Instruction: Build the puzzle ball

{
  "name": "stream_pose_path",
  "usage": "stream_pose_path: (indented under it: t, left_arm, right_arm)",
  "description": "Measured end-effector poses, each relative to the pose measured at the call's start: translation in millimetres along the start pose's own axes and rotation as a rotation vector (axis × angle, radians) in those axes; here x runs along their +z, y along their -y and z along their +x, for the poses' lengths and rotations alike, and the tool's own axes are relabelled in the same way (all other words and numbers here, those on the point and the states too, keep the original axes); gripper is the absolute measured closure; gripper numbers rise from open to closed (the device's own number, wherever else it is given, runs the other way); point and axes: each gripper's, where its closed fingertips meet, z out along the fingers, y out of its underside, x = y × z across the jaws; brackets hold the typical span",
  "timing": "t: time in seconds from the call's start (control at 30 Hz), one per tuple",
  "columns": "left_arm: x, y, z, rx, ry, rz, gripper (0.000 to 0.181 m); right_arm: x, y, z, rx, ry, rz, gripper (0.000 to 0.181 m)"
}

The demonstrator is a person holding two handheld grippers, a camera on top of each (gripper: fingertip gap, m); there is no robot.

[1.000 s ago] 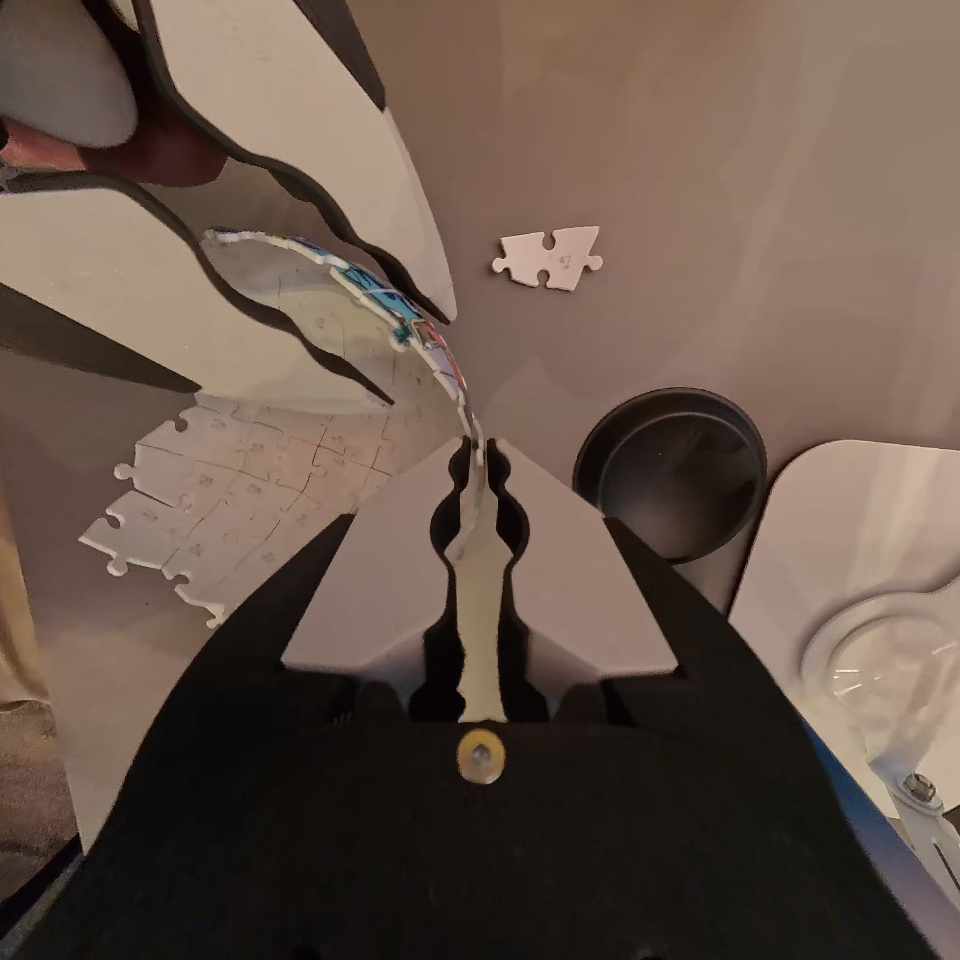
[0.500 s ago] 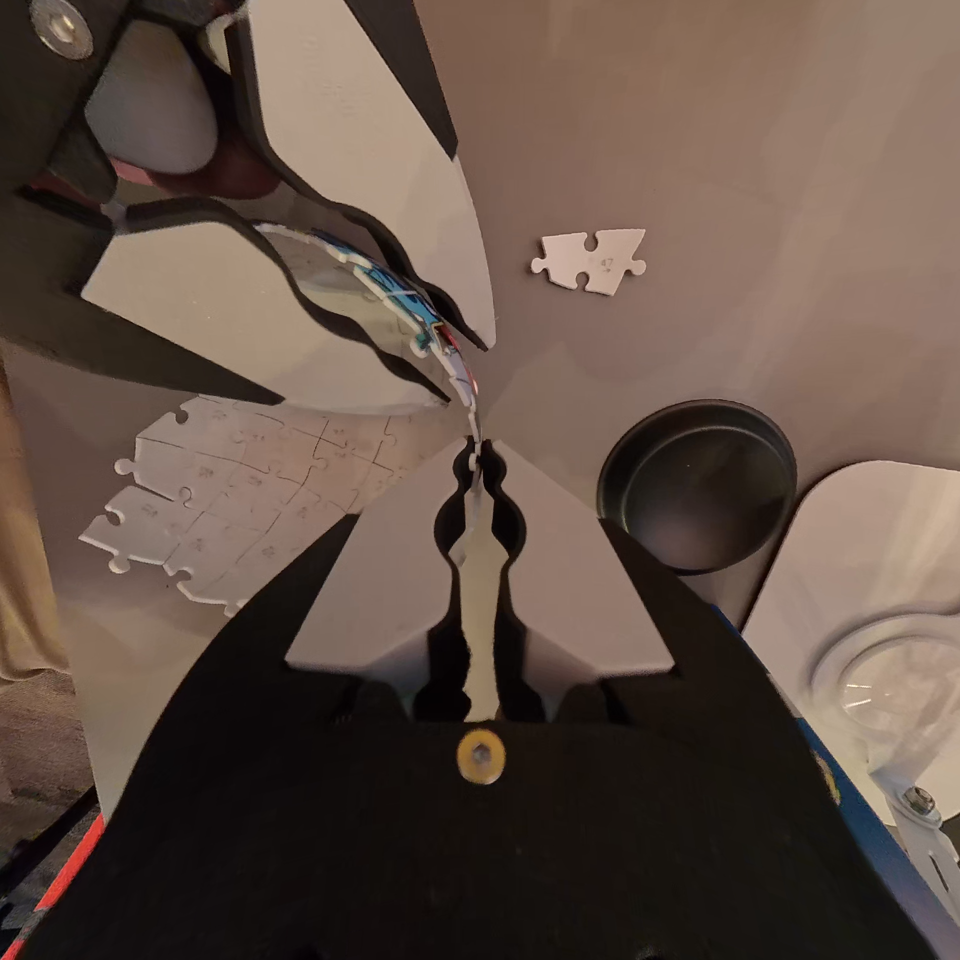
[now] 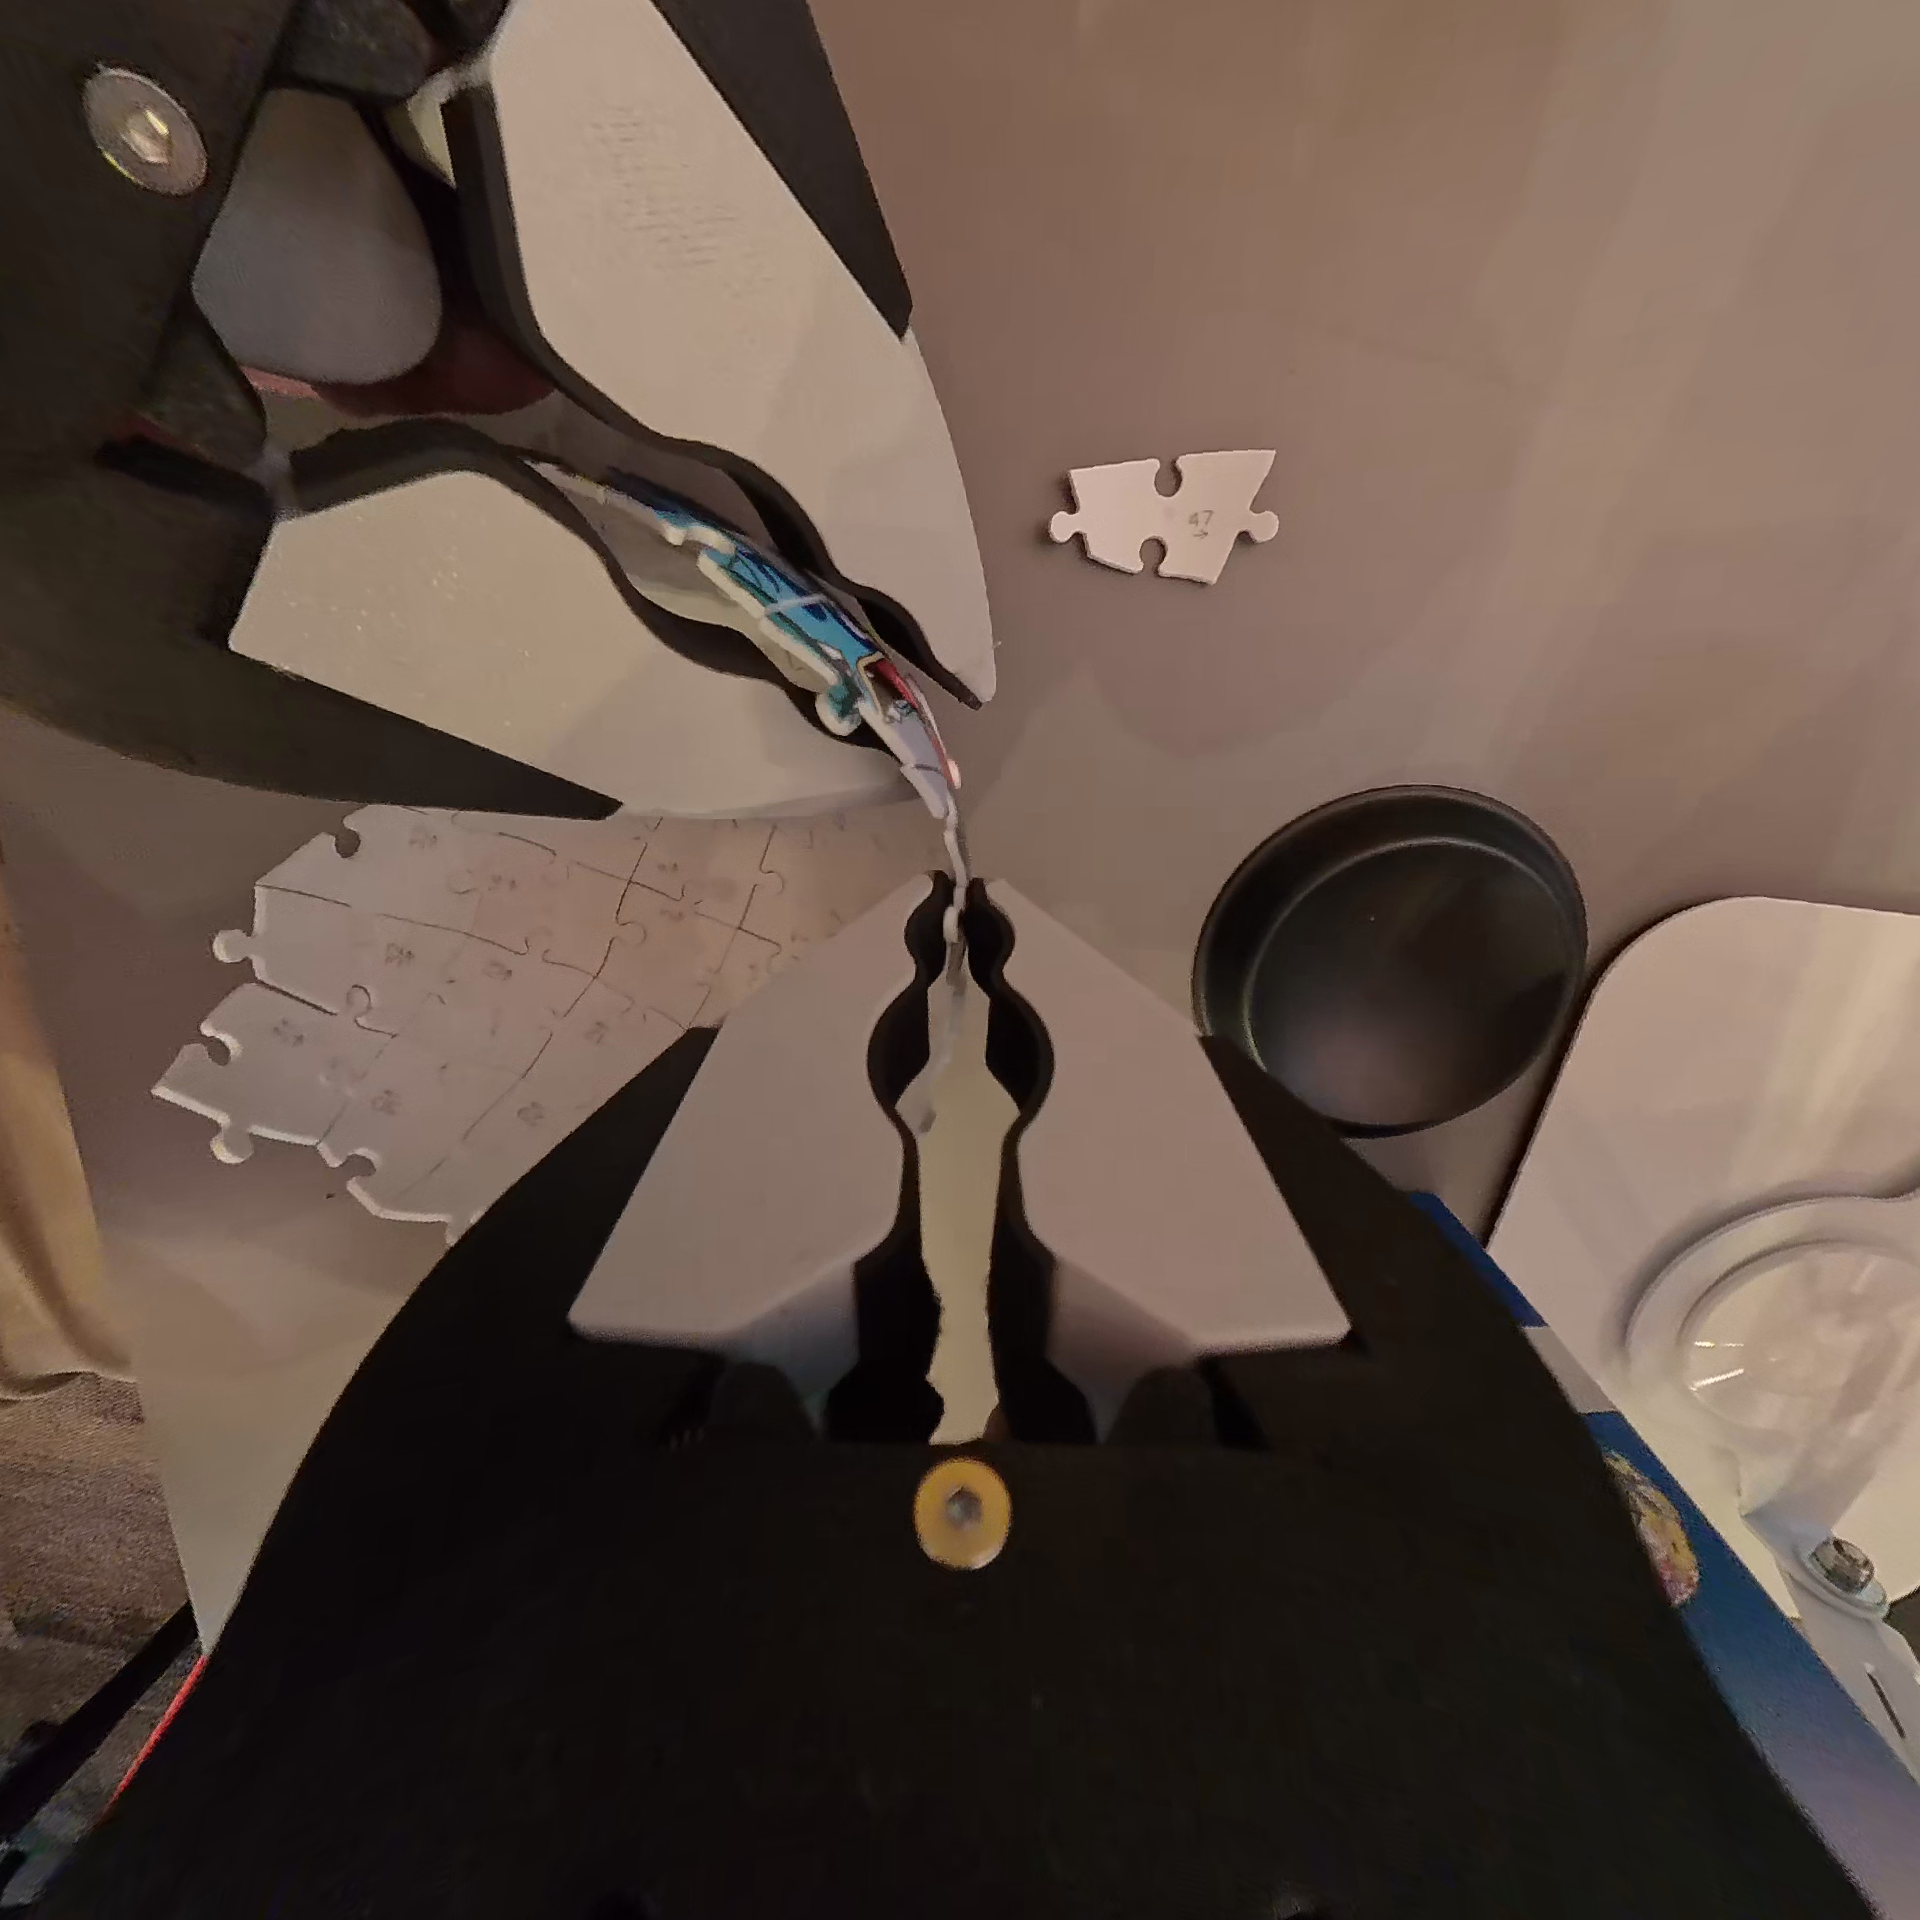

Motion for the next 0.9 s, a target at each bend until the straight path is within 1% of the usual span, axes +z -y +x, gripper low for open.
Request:
stream_pose_path:
  t: [0.03,0.27,0.37,0.4,0.5,0.6,0.77,0.83,0.9]
  left_arm:
    - [-0.1,0.2,0.1,-0.002,-0.001,0.000,0.170]
    - [-0.1,0.2,-0.5,-0.012,-0.003,0.001,0.170]
    - [-1.0,0.2,-0.6,-0.021,-0.028,-0.001,0.161]
    - [-1.7,-0.5,-0.8,-0.028,-0.038,-0.005,0.158]
    - [-5.3,-1.4,-3.0,-0.041,-0.063,-0.003,0.153]
    - [-10.2,-3.0,-3.2,-0.050,-0.085,-0.014,0.140]
    - [-22.1,-7.7,-1.0,-0.032,-0.106,-0.026,0.131]
    - [-27.5,-8.4,0.4,-0.032,-0.112,-0.027,0.131]
    - [-32.3,-10.6,2.1,-0.027,-0.120,-0.035,0.126]
  right_arm:
    - [-0.4,0.0,-0.1,-0.002,-0.001,-0.002,0.180]
    - [-0.4,0.5,0.7,-0.001,-0.016,0.001,0.180]
    - [0.2,1.9,2.1,0.023,-0.025,0.011,0.179]
    - [0.3,1.6,3.4,0.034,-0.030,0.010,0.172]
    - [-0.9,0.0,2.8,0.037,-0.026,0.013,0.169]
    - [-5.1,-0.3,3.0,0.051,-0.029,0.034,0.164]
    - [-17.1,-1.3,1.9,0.076,-0.049,0.074,0.161]
    - [-24.1,-0.9,1.2,0.089,-0.059,0.106,0.158]
    - [-31.6,-1.5,1.3,0.112,-0.074,0.139,0.153]
